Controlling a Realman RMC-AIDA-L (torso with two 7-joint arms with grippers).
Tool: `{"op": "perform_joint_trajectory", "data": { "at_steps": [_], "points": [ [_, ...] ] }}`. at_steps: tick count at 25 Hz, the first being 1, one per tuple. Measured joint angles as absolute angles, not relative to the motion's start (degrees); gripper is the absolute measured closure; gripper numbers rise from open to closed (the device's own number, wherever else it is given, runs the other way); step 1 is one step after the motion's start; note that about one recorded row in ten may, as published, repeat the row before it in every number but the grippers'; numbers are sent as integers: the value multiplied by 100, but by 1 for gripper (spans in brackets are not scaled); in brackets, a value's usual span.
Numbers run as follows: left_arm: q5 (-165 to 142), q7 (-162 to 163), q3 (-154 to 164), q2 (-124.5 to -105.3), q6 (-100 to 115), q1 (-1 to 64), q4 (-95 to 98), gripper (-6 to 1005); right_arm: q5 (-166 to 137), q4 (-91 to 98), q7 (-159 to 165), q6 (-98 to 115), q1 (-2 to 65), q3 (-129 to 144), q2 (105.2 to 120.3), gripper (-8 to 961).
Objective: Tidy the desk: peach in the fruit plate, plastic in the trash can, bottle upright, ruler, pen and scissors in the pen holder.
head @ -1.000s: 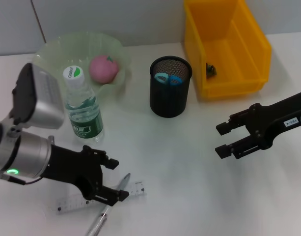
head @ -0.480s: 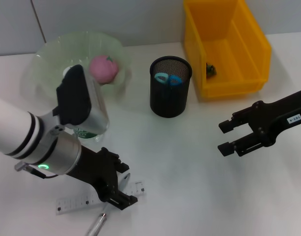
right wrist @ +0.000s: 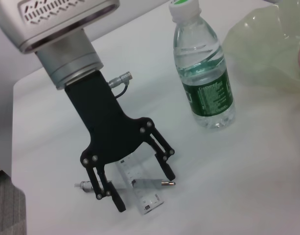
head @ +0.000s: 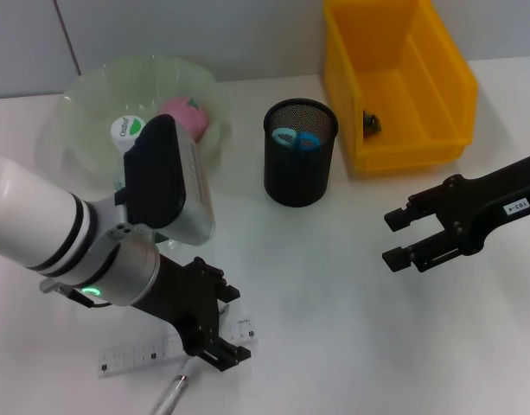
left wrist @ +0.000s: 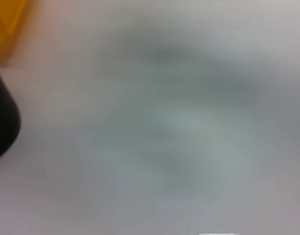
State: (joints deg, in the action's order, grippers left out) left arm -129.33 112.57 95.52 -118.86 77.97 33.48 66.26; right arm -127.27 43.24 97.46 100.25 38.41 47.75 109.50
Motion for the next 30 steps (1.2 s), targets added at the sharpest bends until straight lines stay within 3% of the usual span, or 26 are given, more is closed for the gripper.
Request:
{"op": "perform_joint_trajectory", "data": {
  "at_steps": [30],
  "points": [
    [-13254,11243,10149,-11909,7603,3422,6724,253,-12691,4288,9747,9816,3834,4702,10961,205]
  ]
}}
